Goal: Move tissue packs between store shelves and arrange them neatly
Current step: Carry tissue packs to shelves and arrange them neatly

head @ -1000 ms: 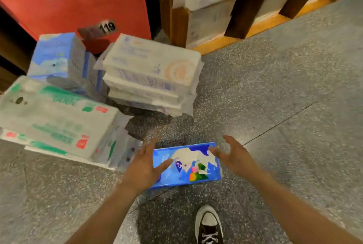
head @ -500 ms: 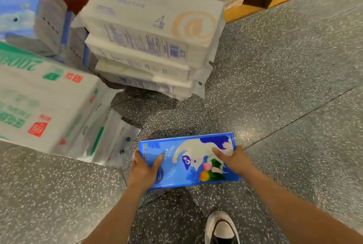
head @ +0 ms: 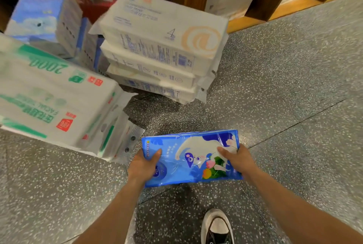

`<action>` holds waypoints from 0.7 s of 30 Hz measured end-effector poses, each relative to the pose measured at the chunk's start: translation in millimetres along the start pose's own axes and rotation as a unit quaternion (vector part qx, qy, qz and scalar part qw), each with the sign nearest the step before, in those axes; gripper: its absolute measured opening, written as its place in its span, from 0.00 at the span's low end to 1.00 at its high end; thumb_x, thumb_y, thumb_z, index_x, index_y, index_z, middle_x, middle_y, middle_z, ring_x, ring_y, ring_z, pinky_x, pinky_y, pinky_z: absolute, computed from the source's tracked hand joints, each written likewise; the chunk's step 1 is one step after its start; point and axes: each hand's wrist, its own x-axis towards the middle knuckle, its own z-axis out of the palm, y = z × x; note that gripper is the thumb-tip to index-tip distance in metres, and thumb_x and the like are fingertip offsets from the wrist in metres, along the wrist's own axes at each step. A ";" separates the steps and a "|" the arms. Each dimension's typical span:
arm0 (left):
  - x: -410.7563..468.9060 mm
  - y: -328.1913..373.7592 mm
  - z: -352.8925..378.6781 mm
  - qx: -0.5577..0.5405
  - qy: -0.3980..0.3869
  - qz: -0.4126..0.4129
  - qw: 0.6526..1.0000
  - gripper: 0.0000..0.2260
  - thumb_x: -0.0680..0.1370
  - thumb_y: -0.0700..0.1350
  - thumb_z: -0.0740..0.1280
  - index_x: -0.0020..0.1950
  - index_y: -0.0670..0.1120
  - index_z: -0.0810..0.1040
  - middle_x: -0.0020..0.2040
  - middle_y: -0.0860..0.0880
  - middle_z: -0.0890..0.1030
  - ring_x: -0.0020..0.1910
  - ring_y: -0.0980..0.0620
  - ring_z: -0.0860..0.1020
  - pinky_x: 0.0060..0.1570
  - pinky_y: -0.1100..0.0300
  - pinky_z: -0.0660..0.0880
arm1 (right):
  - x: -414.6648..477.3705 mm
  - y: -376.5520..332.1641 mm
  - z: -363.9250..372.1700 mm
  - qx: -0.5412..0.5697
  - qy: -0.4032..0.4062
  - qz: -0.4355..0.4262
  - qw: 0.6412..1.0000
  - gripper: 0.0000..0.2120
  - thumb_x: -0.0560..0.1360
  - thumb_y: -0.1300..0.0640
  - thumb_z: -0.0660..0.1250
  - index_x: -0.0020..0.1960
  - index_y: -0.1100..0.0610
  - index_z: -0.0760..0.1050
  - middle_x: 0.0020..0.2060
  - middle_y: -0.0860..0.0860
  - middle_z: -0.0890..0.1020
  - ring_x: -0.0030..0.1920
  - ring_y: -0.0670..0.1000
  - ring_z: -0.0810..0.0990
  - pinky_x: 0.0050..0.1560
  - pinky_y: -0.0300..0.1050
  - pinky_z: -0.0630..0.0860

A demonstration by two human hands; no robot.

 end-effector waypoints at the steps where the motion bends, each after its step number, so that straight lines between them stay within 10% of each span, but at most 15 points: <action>1: -10.5 8.5 -8.1 -0.014 0.006 0.001 1.000 0.27 0.67 0.69 0.71 0.52 0.49 0.79 0.47 0.48 0.83 0.47 0.44 0.82 0.53 0.47 0.78 | -11.1 -8.9 -9.0 -0.013 0.007 -0.014 1.000 0.33 0.60 0.33 0.80 0.57 0.51 0.79 0.49 0.49 0.87 0.49 0.54 0.86 0.53 0.59 0.83; 4: -62.7 47.4 -45.4 -0.050 0.008 0.025 0.998 0.18 0.73 0.62 0.74 0.51 0.50 0.81 0.45 0.50 0.84 0.45 0.47 0.83 0.49 0.49 0.78 | -61.1 -45.5 -42.0 -0.030 0.029 -0.038 0.998 0.43 0.53 0.23 0.75 0.59 0.48 0.77 0.51 0.47 0.86 0.49 0.53 0.86 0.52 0.59 0.83; 21: -465.5 305.9 -401.2 -0.141 0.067 0.183 0.971 0.06 0.79 0.55 0.70 0.49 0.54 0.80 0.36 0.56 0.84 0.34 0.57 0.80 0.37 0.62 0.73 | -558.4 -370.0 -182.0 0.016 0.025 -0.208 0.978 0.15 0.71 0.47 0.76 0.54 0.52 0.79 0.41 0.49 0.88 0.40 0.51 0.87 0.46 0.61 0.84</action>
